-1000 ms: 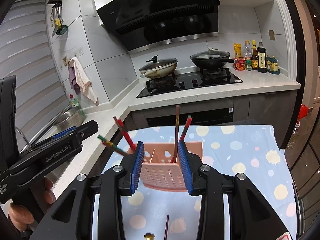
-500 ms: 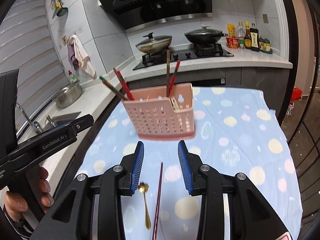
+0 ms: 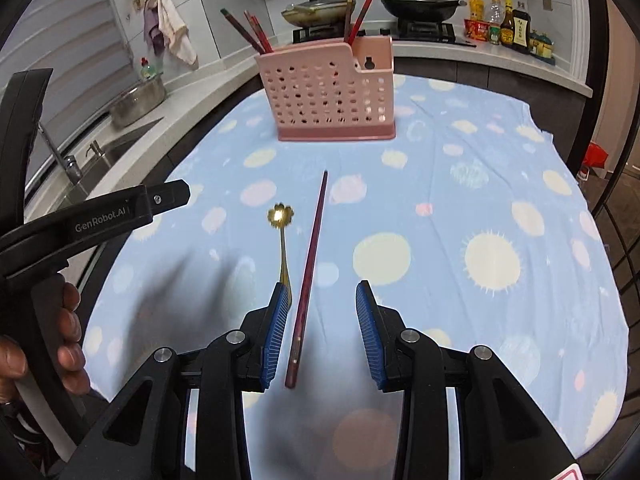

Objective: Organize utensils
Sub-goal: 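Move both open tools back over the last chopstick and gold spoon, then grasp the dark red chopstick with the right tool while the left tool grasps the gold spoon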

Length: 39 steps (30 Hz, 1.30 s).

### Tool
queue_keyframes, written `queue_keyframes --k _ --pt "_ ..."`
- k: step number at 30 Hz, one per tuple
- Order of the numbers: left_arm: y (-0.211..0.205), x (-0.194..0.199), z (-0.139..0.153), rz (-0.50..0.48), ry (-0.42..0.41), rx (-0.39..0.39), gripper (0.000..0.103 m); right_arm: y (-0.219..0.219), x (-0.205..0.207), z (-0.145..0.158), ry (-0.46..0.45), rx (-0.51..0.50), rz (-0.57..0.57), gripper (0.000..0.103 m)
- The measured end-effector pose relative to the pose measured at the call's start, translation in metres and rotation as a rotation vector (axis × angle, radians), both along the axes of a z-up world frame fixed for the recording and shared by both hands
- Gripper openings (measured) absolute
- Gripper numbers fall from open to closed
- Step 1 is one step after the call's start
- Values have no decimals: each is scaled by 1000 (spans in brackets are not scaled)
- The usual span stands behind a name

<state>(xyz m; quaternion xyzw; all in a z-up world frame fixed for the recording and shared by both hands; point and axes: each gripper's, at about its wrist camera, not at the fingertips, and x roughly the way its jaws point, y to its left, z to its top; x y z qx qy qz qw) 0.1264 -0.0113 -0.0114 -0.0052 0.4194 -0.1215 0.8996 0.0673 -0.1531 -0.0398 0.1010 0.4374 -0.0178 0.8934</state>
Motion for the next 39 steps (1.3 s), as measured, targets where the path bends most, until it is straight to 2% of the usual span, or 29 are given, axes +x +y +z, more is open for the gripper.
queue_keyframes --k 4,11,26,35,39 --pt "5 -12 -21 9 45 18 53 10 -7 -21 48 -5 24 35" --pt "8 -26 -45 12 89 44 53 20 -7 -33 69 -22 54 35" --pt "6 -31 -60 -10 119 69 53 22 3 -45 98 -19 49 32" --pt "5 -29 -64 -15 134 69 53 22 6 -49 107 -33 43 22" --pt "3 -29 -65 -18 138 66 54 17 6 -50 108 -35 32 8"
